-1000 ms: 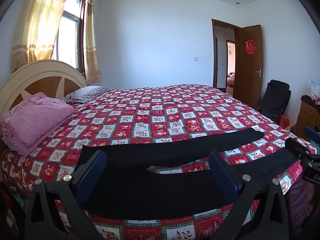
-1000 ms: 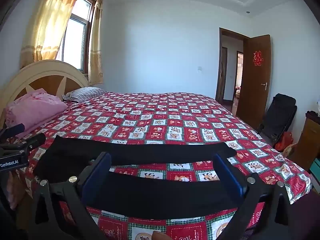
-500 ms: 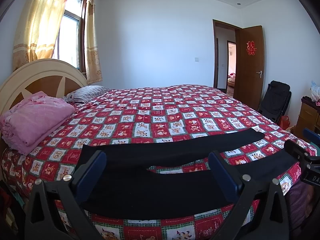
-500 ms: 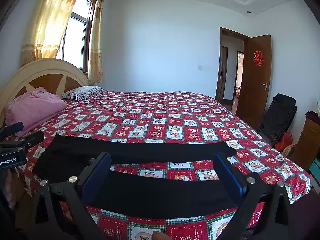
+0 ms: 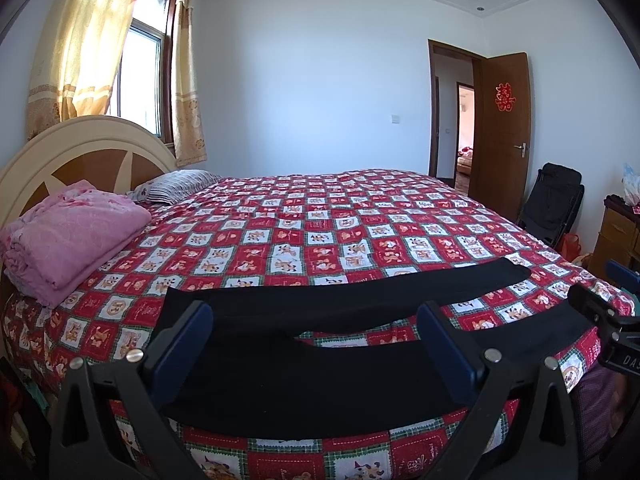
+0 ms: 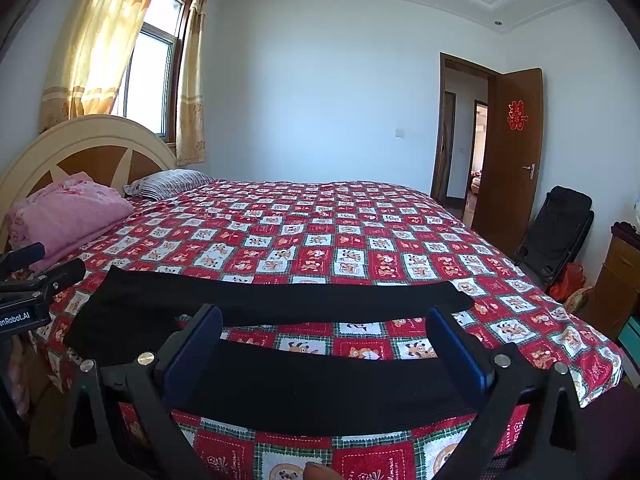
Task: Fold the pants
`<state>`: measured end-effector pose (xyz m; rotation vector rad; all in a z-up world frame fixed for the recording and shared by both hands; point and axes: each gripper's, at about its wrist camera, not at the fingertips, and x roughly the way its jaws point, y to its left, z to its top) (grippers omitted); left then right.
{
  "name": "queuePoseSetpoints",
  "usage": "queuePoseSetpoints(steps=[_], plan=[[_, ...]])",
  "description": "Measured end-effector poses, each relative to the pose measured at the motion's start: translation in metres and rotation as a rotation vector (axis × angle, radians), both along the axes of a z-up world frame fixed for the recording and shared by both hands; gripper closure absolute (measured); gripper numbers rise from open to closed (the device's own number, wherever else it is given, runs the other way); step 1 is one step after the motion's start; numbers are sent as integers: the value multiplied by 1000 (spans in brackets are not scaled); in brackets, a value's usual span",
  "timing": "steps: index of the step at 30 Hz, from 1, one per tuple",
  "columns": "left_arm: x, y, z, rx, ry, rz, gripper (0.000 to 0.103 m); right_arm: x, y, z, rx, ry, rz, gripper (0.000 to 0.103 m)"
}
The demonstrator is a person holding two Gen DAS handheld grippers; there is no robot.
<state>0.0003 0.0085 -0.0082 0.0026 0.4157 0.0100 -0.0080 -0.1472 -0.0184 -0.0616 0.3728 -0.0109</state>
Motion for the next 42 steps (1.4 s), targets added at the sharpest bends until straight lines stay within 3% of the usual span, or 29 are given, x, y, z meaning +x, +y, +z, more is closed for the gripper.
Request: queuePoseSetpoints(steps=[42], plan=[[1,4,-11,-7,25,6,0,6,4,-12,-18,30,7,1]])
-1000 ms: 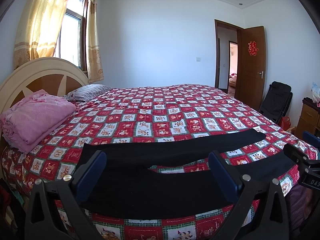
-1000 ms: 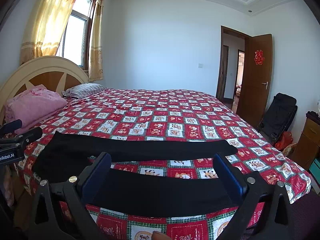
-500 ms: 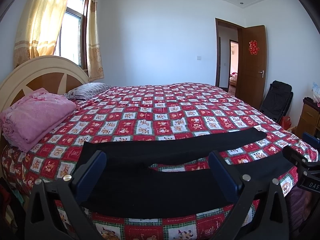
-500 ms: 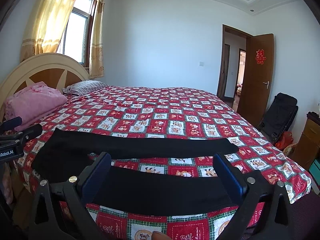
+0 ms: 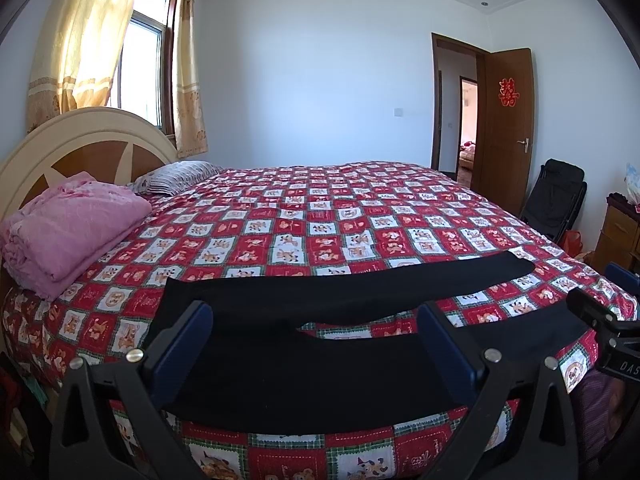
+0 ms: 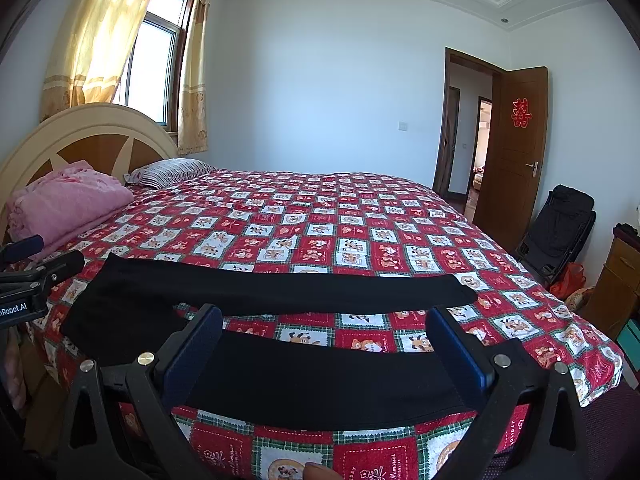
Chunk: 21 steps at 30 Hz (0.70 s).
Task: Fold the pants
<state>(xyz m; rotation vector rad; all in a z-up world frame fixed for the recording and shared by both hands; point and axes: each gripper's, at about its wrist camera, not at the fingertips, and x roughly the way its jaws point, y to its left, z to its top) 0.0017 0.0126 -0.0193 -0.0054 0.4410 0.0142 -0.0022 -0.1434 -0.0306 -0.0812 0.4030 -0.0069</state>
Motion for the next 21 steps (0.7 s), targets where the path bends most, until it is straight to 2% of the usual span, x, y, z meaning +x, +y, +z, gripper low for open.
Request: queuePoseSetpoints(steps=[9,17,21], plan=[[9,1,-9,-9,41,-11,0,4,2,-7,-7,18,0,1],[32,12,-37,-18,124,-39,0,18,5,-27,-14,73,-2,1],[67,47,-61,37,183,46,0,31,9,-51,-26,136,6,1]])
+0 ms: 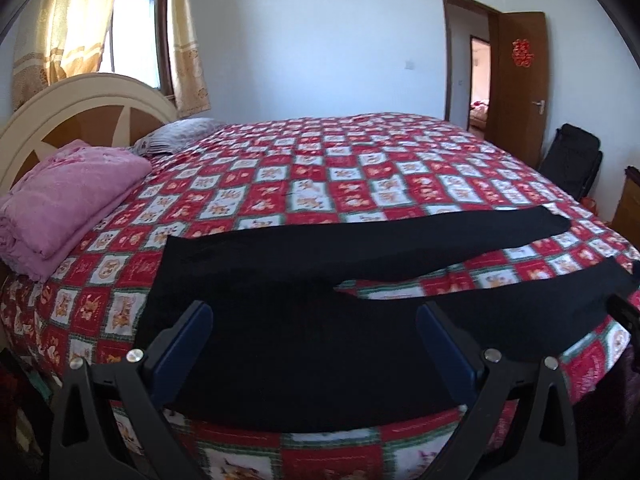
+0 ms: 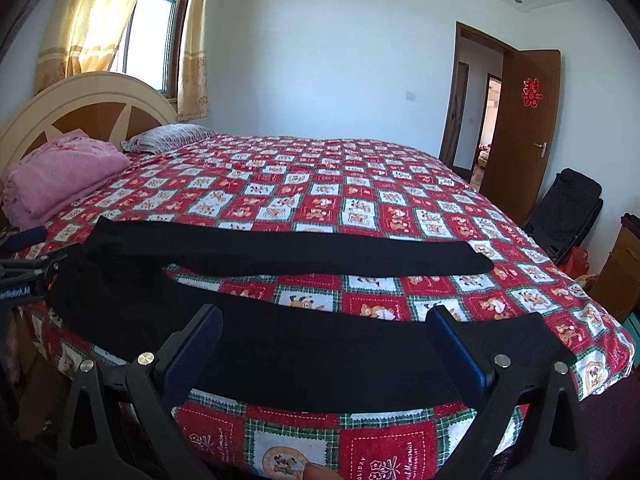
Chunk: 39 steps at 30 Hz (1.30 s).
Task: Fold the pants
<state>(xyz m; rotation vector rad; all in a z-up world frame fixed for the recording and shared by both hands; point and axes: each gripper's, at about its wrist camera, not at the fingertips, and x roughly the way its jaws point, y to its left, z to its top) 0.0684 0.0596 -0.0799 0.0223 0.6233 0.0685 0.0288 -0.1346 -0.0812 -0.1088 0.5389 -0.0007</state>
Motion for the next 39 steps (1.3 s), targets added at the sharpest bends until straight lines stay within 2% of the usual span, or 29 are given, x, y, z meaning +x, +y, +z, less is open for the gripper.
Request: queuePoseSetpoints(steps=[3,7,10,14,17,21,22,23,24,28,32,35,39], plan=[[33,47,-11,53,15,104,0,12,3,-22,-15,59,17,1],[79,105,-25,92,47,185,0,25,-2,-44,2,122,15,1],[111,143,-36,104,79,221,10,33,-11,-56,28,159,-8,1],[150,177,-51,36,157,218,20,40,-18,-68,49,199,-30,1],[173,182,-61,42,185,191,20,43,-19,-75,49,227,-34,1],[200,193,-79,27,231,165,33,44,-22,-79,41,223,-32,1],[204,198,-83,8,241,155,36,44,-23,-78,41,219,-31,1],[207,202,-88,-13,255,149,44,44,-25,-77,41,213,-33,1],[209,206,-91,-27,267,146,45,45,-27,-76,38,205,-35,1],[209,221,-97,-129,259,126,45,46,-41,-70,24,176,-70,1],[208,235,-102,-231,244,100,46,53,-60,-68,78,193,-96,1],[203,237,-96,-238,220,94,51,56,-72,-66,106,201,-121,1],[197,237,-88,-232,183,62,51,56,-81,-60,92,192,-150,1]])
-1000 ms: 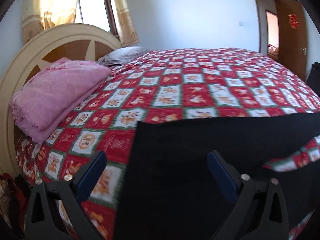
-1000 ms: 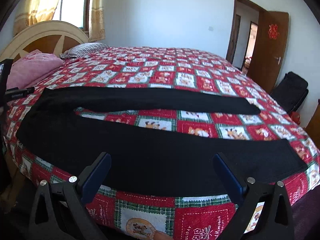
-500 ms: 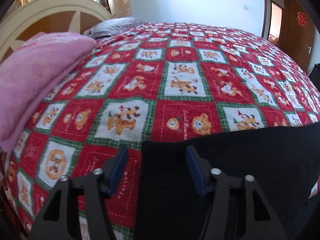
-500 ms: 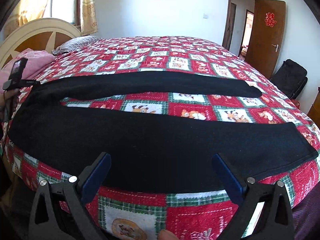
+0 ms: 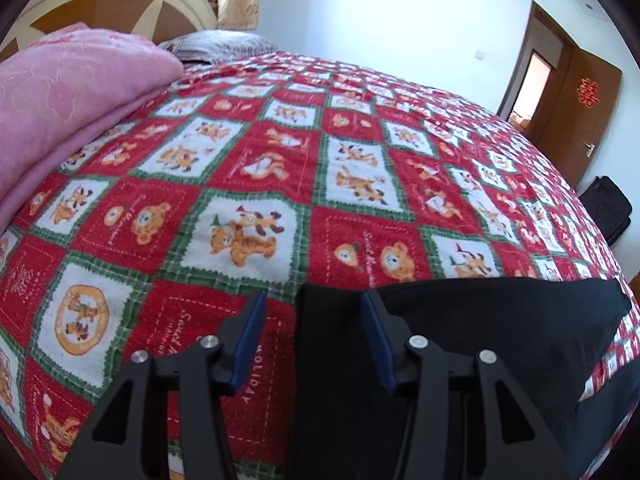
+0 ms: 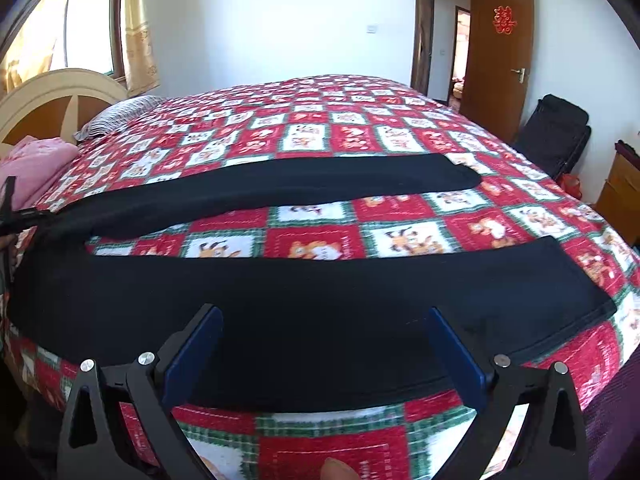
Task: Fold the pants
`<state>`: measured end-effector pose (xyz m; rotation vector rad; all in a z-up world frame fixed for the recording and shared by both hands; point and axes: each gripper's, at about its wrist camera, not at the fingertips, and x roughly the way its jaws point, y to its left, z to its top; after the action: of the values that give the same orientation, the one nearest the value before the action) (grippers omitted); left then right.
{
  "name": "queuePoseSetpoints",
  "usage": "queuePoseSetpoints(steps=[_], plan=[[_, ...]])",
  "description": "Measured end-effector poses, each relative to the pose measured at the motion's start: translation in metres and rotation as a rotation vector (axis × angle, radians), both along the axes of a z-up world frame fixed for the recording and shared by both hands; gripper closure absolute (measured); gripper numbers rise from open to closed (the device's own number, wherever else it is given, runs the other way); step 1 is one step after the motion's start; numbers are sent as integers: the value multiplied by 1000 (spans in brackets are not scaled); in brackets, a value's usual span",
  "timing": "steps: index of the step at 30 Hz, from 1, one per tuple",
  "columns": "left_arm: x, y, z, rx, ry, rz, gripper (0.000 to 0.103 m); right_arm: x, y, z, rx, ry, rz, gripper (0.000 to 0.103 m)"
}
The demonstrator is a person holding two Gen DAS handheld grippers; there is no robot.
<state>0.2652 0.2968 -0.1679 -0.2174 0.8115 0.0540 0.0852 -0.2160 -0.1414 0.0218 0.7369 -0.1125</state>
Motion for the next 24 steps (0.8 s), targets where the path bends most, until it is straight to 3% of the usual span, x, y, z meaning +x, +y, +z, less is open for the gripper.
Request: queuePoseSetpoints(steps=[4,7,8,10,12,15,19,24], plan=[[10,-1,-14,31,70,1,51,5,-14,3,26,8,-14,1],[13,4,-16,2,67,12,51,10,-26,10,68,2,-18,6],[14,4,-15,-1,66,7,54,13,-30,13,68,-4,-12,17],[15,2,-14,-30,55,-40,75,21,-38,18,45,4,-7,30],[15,3,-12,-45,56,-41,81,34,-52,22,32,10,-9,47],[15,4,-13,-59,41,-62,84,56,-83,25,20,37,-44,48],[12,12,-20,-136,18,-53,84,94,-138,27,80,66,-124,49],[12,8,-18,-109,17,-63,84,151,-186,21,103,120,-158,48]])
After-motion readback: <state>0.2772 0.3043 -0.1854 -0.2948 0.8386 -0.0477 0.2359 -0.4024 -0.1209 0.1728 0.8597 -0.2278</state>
